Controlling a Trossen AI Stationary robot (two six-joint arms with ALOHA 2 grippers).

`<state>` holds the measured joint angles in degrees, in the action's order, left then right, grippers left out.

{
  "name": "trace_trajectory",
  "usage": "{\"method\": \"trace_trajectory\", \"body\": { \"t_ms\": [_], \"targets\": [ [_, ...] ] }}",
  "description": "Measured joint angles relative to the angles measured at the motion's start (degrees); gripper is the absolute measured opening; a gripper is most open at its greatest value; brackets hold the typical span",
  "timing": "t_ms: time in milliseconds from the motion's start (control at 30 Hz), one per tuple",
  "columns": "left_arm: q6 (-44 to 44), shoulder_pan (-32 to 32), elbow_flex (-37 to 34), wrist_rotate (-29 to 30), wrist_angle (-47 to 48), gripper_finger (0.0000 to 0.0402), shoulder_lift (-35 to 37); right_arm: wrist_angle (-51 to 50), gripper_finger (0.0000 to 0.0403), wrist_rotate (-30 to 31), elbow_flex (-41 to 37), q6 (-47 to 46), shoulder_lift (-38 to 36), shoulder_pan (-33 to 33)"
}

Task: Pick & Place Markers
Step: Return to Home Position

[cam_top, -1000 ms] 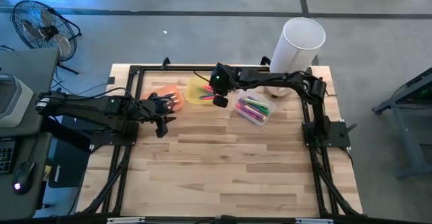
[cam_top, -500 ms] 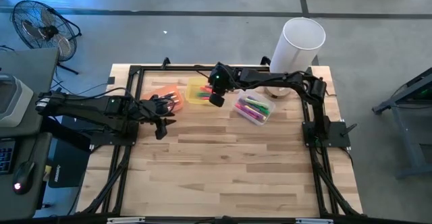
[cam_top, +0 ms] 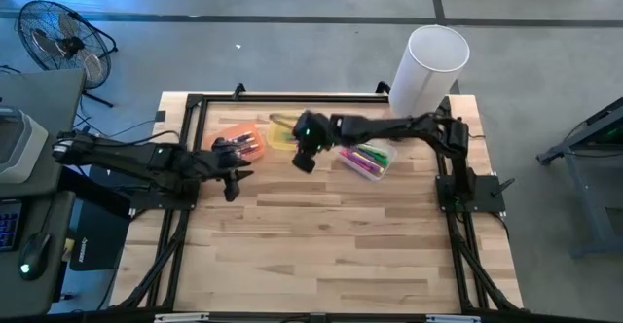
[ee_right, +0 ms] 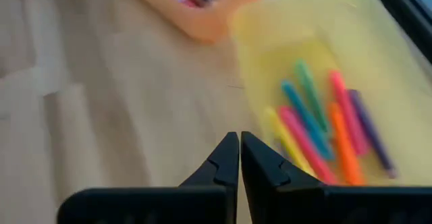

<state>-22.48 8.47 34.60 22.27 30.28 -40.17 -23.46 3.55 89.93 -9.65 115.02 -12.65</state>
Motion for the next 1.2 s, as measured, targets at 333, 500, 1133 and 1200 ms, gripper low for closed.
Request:
{"method": "trace_trajectory", "body": {
  "t_ms": [333, 500, 1133, 1200],
  "targets": [
    [8.63, 3.56, -25.11, -8.45, -29.35, 0.0131, 21.35, 1.96, 0.0003, 0.45, -1.11, -0.44, -0.07, 13.13],
    [9.3, -0.22, -30.8, -15.97, -32.81, 0.0131, 31.6, 6.58, 0.0001, 0.21, -5.55, -4.46, -0.89, 18.29],
    [11.54, -8.11, -33.1, -15.41, -30.95, 0.0131, 39.81, 25.57, 0.0001, 18.4, -50.6, -17.56, -44.72, 31.07],
    [11.79, -8.08, -33.13, -15.43, -30.89, 0.0131, 39.79, 25.46, 0.0001, 20.19, -54.09, -17.57, -50.66, 32.41]
  ]
}}
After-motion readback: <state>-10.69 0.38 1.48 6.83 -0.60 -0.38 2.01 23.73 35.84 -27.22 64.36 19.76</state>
